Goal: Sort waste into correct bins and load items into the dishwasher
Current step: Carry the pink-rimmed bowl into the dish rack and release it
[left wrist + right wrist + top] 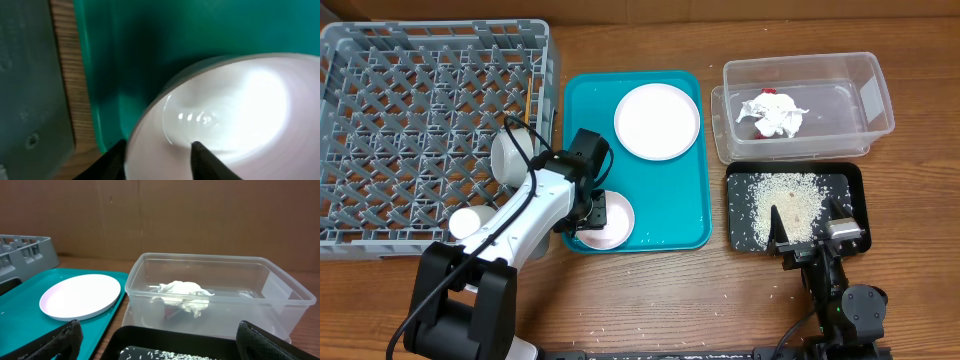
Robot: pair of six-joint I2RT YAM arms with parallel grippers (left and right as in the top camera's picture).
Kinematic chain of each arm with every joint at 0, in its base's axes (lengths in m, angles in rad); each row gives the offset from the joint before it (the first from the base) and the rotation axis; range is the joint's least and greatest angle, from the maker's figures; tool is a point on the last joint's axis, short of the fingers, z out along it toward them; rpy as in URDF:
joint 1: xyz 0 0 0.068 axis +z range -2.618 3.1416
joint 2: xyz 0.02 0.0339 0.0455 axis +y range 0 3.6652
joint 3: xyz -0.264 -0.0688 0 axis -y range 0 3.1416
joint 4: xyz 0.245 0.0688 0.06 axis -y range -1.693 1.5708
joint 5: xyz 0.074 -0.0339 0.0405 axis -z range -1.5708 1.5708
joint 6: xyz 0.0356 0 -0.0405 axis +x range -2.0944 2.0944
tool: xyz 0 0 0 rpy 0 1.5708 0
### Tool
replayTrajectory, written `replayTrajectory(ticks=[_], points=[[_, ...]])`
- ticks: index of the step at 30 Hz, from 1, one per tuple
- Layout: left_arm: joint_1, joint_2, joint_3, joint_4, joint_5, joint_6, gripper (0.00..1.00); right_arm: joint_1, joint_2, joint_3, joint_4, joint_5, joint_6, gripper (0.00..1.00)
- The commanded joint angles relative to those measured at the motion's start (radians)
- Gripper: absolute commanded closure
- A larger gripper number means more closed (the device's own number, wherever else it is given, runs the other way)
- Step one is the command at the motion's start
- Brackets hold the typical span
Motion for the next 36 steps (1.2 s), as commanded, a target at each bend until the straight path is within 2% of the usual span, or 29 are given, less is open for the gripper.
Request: replayTrajectory(ticks=[1,2,3,4,8,12,13,14,17,21,25,28,31,36], points=[[0.002,-0.017,-0.014,0.043,0.146,0.049,0.7,-0.008,-0.012,-0.011,0.008,0.002,0.0,0.0],[0.002,-0.017,-0.014,0.063,0.19,0.065,0.76,-0.008,-0.012,-0.011,0.008,0.002,-0.001,0.0],[0.002,-0.018,-0.01,0.092,0.251,0.075,0.89,-0.008,-0.012,-0.011,0.008,0.002,-0.001,0.0],[0.002,-0.019,-0.001,0.092,0.256,0.074,0.96,-0.008,-0.012,-0.011,0.008,0.002,-0.001,0.0],[0.009,-0.027,0.101,0.022,0.224,0.075,0.96,-0.008,-0.012,-0.011,0.008,0.002,-0.001,0.0],[0.018,-0.053,0.307,-0.138,0.081,0.074,0.96,-0.008,-0.012,-0.011,0.008,0.002,-0.001,0.0],[0.018,-0.064,0.394,-0.204,-0.005,0.074,0.96,-0.008,-0.012,-0.011,0.008,0.002,-0.001,0.0],[0.018,-0.072,0.508,-0.296,-0.155,0.074,0.96,-0.008,-0.012,-0.011,0.008,0.002,-0.001,0.0],[0.012,-0.074,0.658,-0.428,-0.455,0.062,0.96,-0.008,-0.012,-0.011,0.008,0.002,0.0,0.0],[0.013,-0.074,0.707,-0.538,-0.838,0.021,0.96,-0.008,-0.012,-0.011,0.008,0.002,0.0,0.0],[0.055,-0.065,0.669,-0.637,-1.103,-0.061,0.96,-0.008,-0.012,-0.011,0.008,0.002,-0.001,0.0],[0.119,-0.064,0.628,-0.622,-1.171,-0.111,0.96,-0.008,-0.012,-0.011,0.008,0.002,0.0,0.0],[0.188,-0.064,0.587,-0.548,-1.173,-0.111,0.96,-0.008,-0.012,-0.011,0.008,0.002,-0.001,0.0],[0.27,-0.057,0.501,-0.318,-1.168,0.011,0.96,-0.008,-0.012,-0.011,0.008,0.002,-0.001,0.0]])
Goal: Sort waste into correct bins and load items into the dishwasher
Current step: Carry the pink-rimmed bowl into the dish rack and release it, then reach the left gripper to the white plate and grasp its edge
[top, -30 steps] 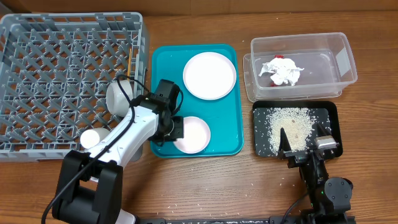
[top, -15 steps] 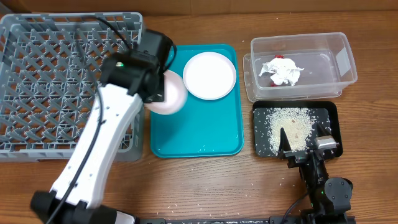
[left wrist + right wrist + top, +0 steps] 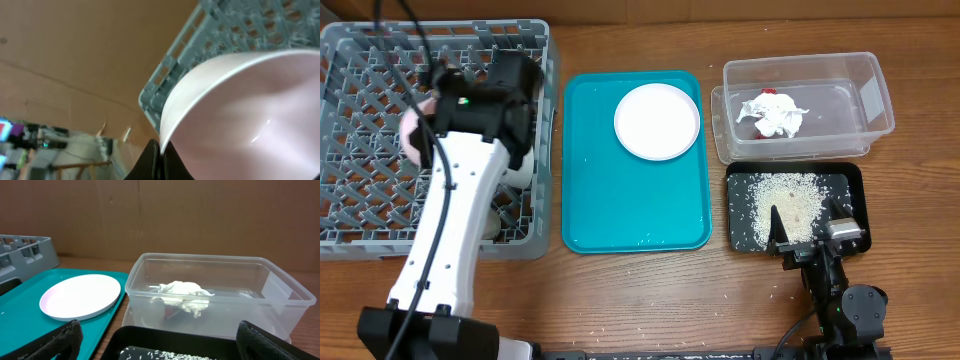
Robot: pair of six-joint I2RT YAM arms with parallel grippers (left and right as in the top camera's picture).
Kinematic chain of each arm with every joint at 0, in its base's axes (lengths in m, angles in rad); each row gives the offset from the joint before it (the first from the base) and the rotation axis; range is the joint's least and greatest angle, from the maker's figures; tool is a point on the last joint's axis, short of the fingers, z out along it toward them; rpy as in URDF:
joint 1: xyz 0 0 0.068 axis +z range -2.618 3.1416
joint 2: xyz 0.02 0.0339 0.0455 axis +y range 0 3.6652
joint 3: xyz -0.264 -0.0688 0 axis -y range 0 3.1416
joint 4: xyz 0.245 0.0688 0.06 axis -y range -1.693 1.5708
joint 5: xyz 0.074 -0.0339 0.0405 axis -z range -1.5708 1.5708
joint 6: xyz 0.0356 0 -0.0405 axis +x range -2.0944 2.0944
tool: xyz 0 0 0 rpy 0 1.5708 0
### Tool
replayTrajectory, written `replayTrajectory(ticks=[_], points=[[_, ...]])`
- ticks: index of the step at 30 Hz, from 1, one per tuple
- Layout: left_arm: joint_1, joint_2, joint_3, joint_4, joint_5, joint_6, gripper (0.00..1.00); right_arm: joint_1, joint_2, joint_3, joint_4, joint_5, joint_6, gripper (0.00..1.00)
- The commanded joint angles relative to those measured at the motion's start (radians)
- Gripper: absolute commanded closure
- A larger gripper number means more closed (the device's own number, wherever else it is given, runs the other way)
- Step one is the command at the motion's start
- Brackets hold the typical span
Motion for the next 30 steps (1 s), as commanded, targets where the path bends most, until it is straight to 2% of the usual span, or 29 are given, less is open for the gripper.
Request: replayTrajectory(ticks=[1,6,13,19,24,30], points=[[0.04,0.021,-0.063,0.142,-0.06,0.108,0.96,-0.008,-0.011,-0.011,0.008,0.002,0.0,0.0],[0.043,0.092,-0.121,0.308,-0.076,0.267,0.96,-0.008,-0.011,-0.011,0.008,0.002,-0.001,0.0],[0.047,0.228,-0.122,0.337,-0.212,0.278,0.96,-0.008,-0.011,-0.011,0.008,0.002,-0.001,0.0],[0.042,0.304,-0.122,0.341,-0.131,0.277,0.96,-0.008,-0.011,-0.011,0.008,0.002,-0.001,0.0],[0.031,0.331,-0.122,0.34,-0.119,0.277,0.96,-0.008,-0.011,-0.011,0.008,0.002,-0.001,0.0],[-0.002,0.332,-0.122,0.309,0.015,0.277,0.85,-0.008,-0.011,-0.011,0.008,0.002,-0.001,0.0]])
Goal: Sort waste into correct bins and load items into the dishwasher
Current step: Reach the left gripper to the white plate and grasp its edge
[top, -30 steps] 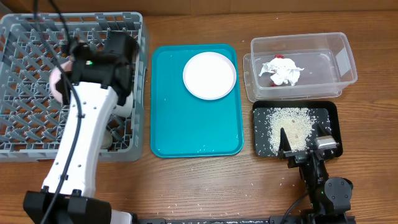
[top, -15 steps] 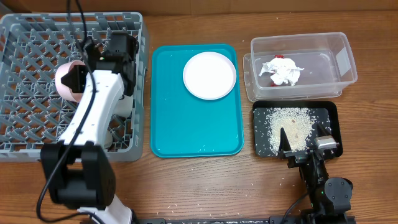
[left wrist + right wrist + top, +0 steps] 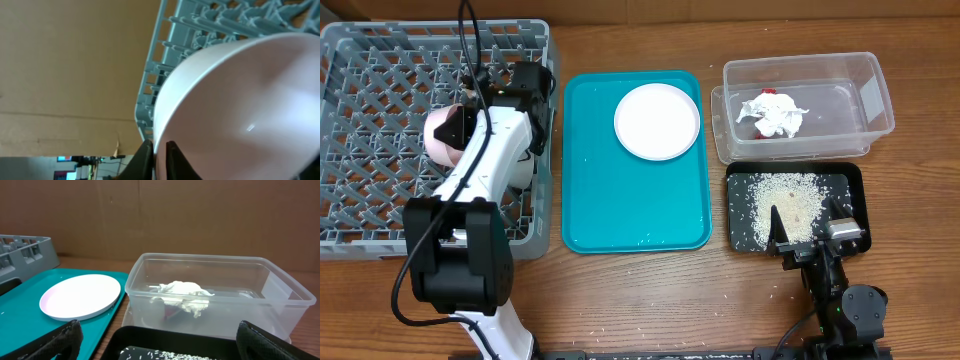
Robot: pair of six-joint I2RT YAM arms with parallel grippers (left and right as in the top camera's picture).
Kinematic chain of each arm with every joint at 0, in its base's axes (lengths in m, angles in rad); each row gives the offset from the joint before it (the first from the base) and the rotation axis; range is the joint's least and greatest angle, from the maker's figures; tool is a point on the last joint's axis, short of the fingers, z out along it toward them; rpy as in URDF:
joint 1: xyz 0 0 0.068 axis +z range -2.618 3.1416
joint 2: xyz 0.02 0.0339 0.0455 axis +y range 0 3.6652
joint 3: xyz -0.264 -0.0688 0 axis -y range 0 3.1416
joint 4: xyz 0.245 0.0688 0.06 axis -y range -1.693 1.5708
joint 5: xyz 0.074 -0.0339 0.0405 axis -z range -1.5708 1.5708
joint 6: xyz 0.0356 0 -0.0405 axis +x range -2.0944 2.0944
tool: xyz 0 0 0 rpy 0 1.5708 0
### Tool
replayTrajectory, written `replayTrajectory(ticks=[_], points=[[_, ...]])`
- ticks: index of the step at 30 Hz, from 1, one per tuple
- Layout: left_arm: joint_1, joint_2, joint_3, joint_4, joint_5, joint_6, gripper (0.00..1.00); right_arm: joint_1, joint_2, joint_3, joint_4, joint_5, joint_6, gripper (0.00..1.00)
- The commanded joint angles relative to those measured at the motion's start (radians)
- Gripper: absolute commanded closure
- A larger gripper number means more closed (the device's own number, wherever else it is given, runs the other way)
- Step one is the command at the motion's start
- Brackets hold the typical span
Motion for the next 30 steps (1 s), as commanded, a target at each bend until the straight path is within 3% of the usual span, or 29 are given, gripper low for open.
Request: replayTrajectory(ticks=[1,4,8,13,17,23,30], points=[[-0.033,0.018,-0.006,-0.03,0.127,0.0,0.84,-0.008,-0.011,-0.011,0.008,0.002,-0.001,0.0],[-0.063,0.016,-0.003,-0.066,0.126,0.0,0.75,-0.008,-0.011,-0.011,0.008,0.002,-0.001,0.0],[-0.116,-0.003,0.012,-0.117,0.174,-0.036,0.38,-0.008,-0.011,-0.011,0.008,0.002,-0.001,0.0],[-0.149,-0.06,0.129,-0.211,0.432,-0.034,0.38,-0.008,-0.011,-0.011,0.008,0.002,-0.001,0.0],[-0.173,-0.124,0.315,-0.276,0.782,-0.034,0.39,-0.008,-0.011,-0.011,0.008,0.002,-0.001,0.0],[-0.233,-0.171,0.414,-0.121,1.348,-0.034,0.27,-0.008,-0.011,-0.011,0.008,0.002,-0.001,0.0],[-0.281,-0.027,0.401,0.0,1.318,-0.066,0.35,-0.008,-0.011,-0.011,0.008,0.002,-0.001,0.0]])
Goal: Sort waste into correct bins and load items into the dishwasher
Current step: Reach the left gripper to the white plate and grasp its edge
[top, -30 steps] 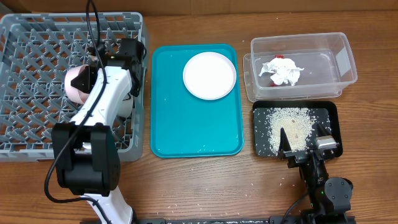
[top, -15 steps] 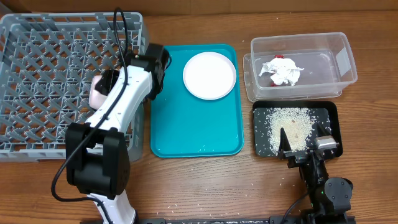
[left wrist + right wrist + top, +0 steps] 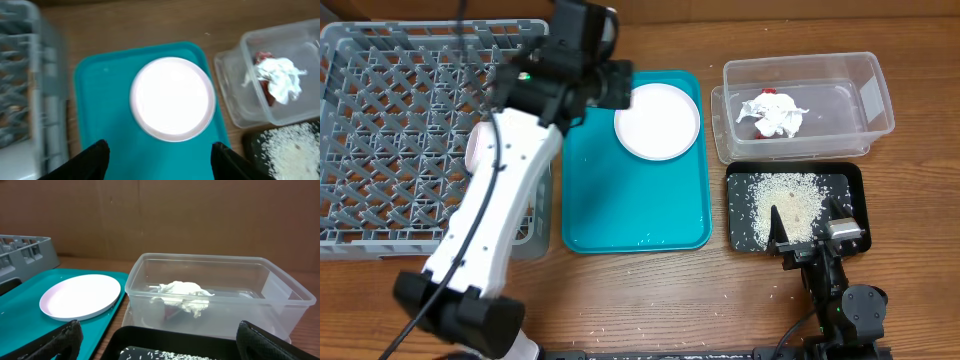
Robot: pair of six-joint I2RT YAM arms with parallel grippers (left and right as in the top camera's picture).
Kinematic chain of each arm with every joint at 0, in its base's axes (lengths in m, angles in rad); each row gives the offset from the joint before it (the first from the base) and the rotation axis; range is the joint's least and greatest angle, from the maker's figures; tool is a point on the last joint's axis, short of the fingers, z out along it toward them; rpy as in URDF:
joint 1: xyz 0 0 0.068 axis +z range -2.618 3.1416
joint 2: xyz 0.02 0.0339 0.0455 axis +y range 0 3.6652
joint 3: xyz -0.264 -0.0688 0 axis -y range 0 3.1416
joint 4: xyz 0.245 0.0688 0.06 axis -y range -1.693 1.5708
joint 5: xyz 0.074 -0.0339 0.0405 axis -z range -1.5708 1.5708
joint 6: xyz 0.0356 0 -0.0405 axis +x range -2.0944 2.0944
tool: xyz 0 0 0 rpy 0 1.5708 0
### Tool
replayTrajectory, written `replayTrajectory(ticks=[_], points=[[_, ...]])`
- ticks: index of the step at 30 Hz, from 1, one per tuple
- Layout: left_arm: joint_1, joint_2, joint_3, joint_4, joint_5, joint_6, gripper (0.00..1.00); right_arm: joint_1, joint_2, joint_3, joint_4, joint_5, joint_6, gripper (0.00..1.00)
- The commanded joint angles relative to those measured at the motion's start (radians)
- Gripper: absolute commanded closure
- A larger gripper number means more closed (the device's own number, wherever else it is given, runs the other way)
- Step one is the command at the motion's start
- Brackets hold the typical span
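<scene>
A white plate (image 3: 658, 120) lies at the far end of the teal tray (image 3: 620, 215); the left wrist view shows the plate (image 3: 172, 97) straight below. My left gripper (image 3: 617, 88) hangs open over the tray's far left part, just left of the plate, with nothing between its fingers (image 3: 100, 155). A pale pink bowl (image 3: 478, 150) sits in the grey dish rack (image 3: 390, 120), partly hidden by my left arm. My right gripper (image 3: 810, 235) stands open at the near edge of the black tray (image 3: 850, 180), holding nothing.
A clear bin (image 3: 865, 95) at the back right holds crumpled white tissue (image 3: 775, 112) with something red. The black tray carries scattered rice (image 3: 785, 205). Loose grains dot the wood near the table's front edge.
My left gripper was shut on the pink bowl down in the rack. Now the bowl rests in the rack and the gripper is open above the teal tray by the plate.
First my left gripper had its fingers astride the rim of the bowl at the tray's near left corner. Then it held the bowl over the rack, then lower in it. Now the bowl is in the rack and the gripper is open. The right arm stayed still.
</scene>
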Motion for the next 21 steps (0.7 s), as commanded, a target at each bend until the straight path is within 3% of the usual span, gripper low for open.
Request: replayTrajectory(ticks=[1,10,17,21], points=[[-0.002,0.153,-0.014,0.031,0.064,-0.036,0.38,-0.008,-0.011,-0.011,0.008,0.002,-0.001,0.0],[0.024,0.439,-0.014,0.151,0.078,-0.153,0.42,-0.008,-0.011,-0.011,0.008,0.002,-0.001,0.0],[0.024,0.535,-0.014,0.099,0.069,-0.17,0.55,-0.008,-0.011,-0.011,0.008,0.002,-0.001,0.0],[0.024,0.54,-0.014,0.09,0.07,-0.171,0.56,-0.008,-0.011,-0.011,0.008,0.002,-0.001,0.0]])
